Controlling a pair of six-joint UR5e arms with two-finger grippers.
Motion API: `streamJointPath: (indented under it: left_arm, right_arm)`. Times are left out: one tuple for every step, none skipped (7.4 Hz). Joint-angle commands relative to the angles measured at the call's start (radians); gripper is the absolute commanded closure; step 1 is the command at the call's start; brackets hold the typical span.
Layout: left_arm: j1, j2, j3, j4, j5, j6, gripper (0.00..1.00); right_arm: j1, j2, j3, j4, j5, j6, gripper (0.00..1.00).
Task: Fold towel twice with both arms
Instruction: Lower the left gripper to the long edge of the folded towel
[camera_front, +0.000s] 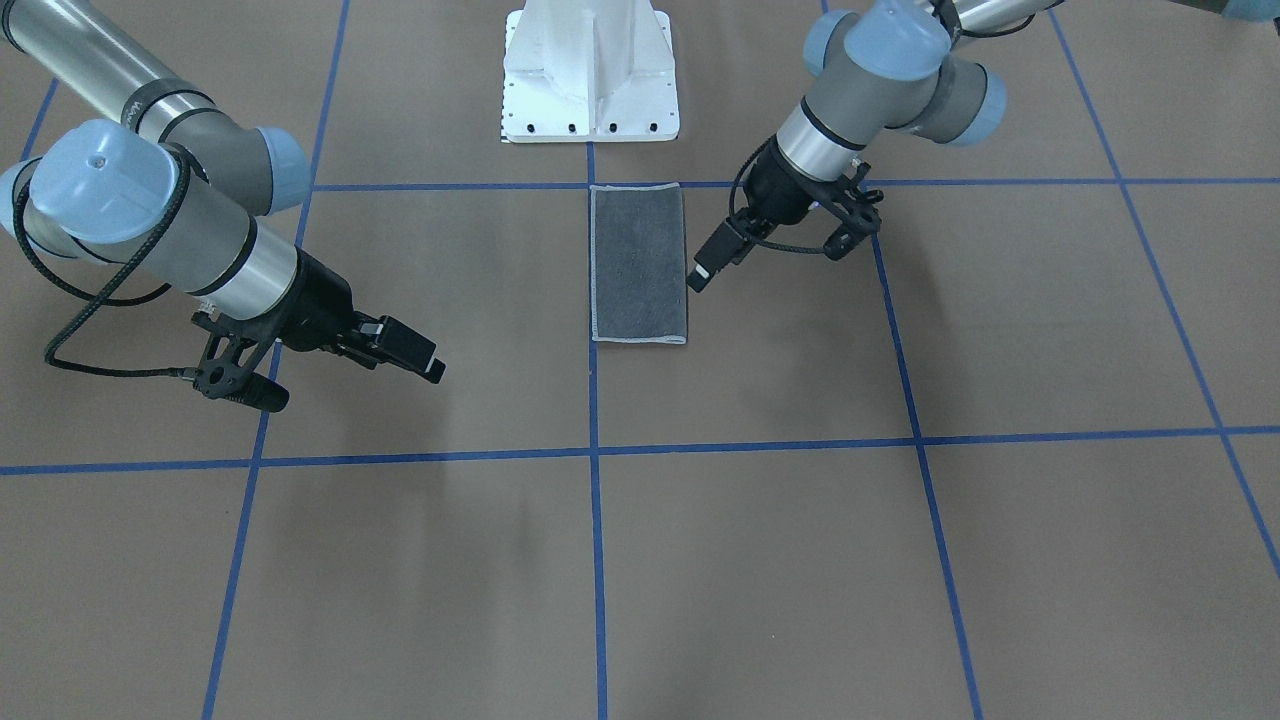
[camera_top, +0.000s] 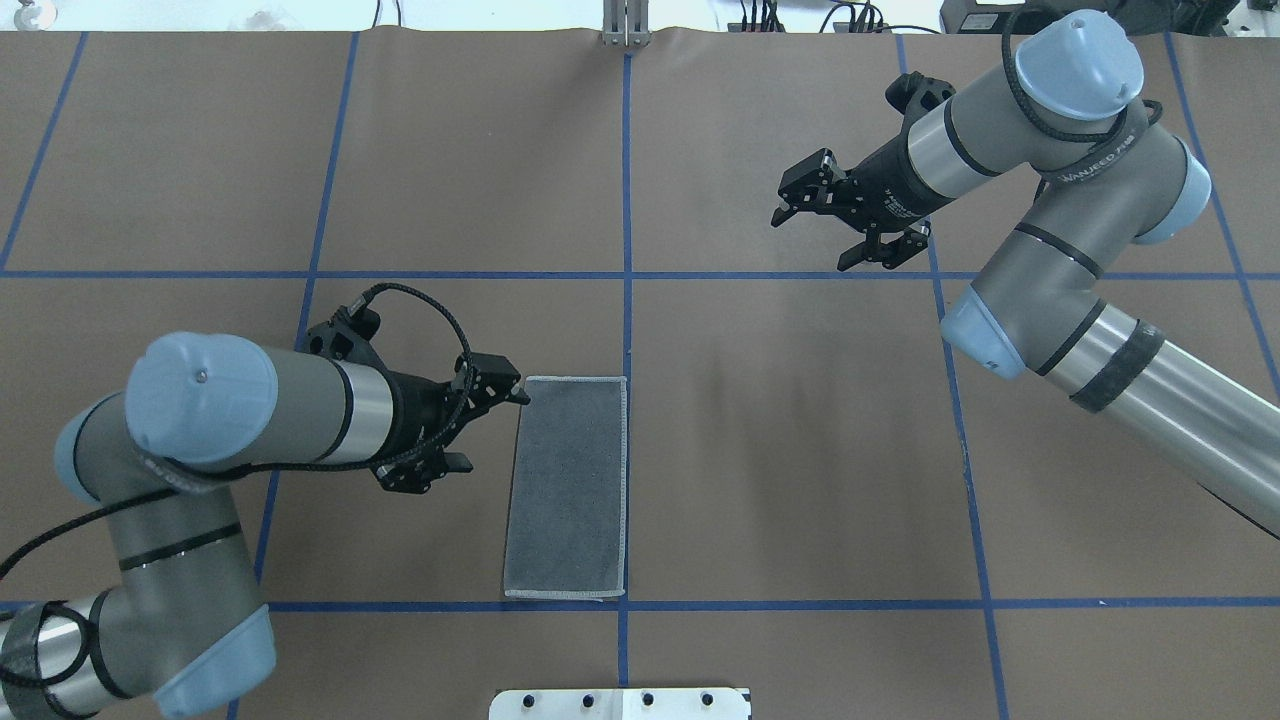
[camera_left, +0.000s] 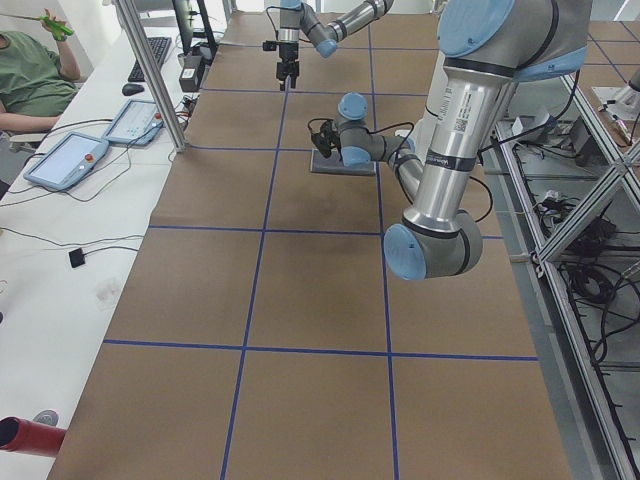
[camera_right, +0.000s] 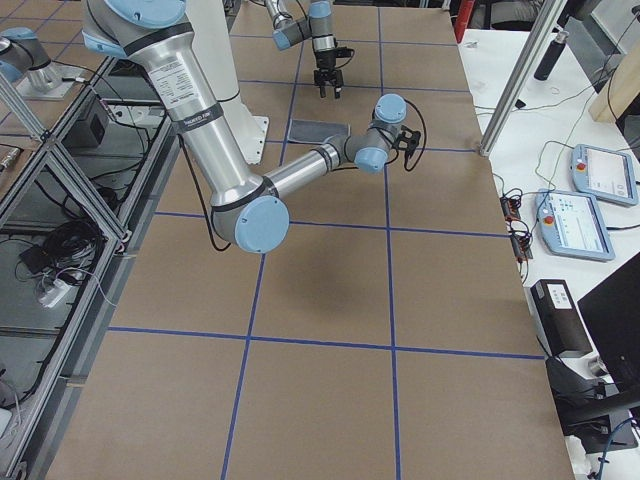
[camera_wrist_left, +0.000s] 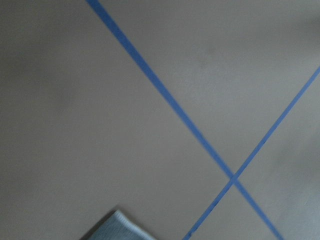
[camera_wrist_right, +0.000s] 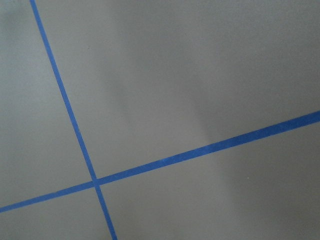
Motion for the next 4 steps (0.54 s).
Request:
streamJointPath:
  left_arm:
    - [0.144,0.013,-0.072,0.196,0.125,0.161,0.0]
    - [0.186,0.009,-0.077,0.221,0.147,0.162,0.0]
    - [0.194,0.009,-0.074,0.223,0.148,0.159,0.0]
    - [0.206,0.001,-0.069,0.223,0.148,0.151,0.0]
  right_arm:
    - [0.008,0.003,-0.019,0.024,0.0,-0.002,0.01]
    - [0.008,0.003,-0.019,0.024,0.0,-0.002,0.01]
    - [0.008,0.003,-0.019,0.025,0.0,-0.002,0.01]
    - [0.008,0.005,-0.019,0.024,0.0,-0.002,0.01]
